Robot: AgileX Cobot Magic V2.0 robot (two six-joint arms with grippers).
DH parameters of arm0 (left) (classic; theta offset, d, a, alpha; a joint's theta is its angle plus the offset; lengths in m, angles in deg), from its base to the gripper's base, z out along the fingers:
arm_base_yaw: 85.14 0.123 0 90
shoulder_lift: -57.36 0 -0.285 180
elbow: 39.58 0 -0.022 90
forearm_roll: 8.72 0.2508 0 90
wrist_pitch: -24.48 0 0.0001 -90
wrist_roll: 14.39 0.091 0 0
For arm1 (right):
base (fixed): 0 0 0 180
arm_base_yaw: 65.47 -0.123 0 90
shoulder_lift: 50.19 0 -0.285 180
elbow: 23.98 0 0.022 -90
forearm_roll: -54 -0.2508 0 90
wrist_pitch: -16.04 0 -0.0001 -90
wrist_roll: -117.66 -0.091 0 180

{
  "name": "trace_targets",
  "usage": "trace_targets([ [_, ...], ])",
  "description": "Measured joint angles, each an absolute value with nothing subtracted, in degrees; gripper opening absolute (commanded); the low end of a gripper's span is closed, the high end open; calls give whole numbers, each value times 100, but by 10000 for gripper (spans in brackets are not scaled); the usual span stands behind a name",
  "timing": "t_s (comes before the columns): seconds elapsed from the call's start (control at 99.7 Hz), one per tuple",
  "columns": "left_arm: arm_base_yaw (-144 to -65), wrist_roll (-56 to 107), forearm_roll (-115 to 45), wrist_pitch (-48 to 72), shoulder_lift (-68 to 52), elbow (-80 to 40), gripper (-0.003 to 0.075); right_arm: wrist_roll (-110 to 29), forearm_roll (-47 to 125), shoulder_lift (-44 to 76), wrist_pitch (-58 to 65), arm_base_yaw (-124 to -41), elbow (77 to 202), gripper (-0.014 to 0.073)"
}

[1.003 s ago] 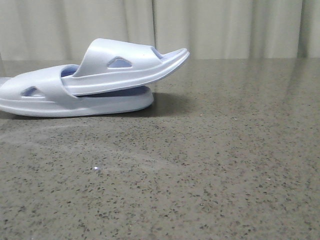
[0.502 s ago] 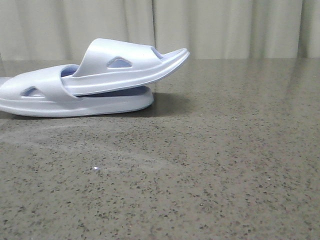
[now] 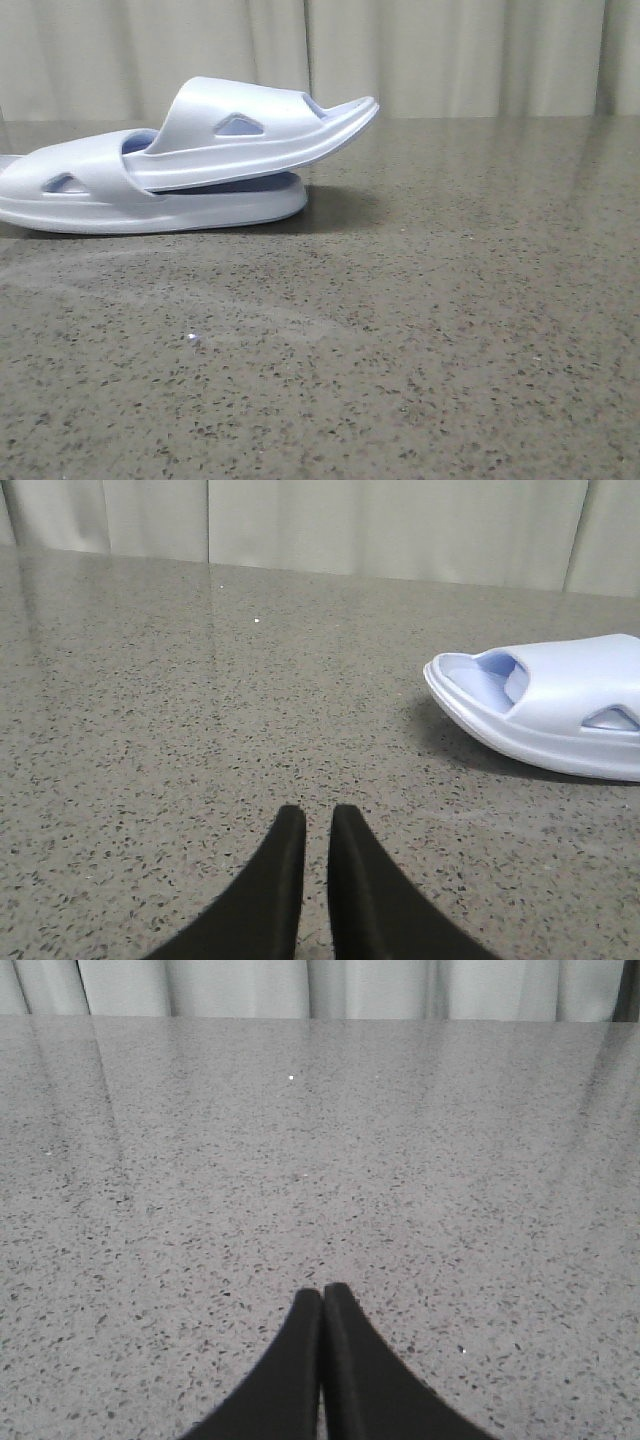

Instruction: Insert blue slippers together front up

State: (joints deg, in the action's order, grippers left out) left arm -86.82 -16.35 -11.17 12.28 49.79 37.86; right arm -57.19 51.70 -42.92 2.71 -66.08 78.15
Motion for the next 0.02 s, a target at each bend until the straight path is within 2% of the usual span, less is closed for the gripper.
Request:
trace_targets([
  [0.02, -8682, -1635, -1117, 1228, 4979, 3786, 15, -5719, 5171, -4292, 271, -6608, 7815, -89],
])
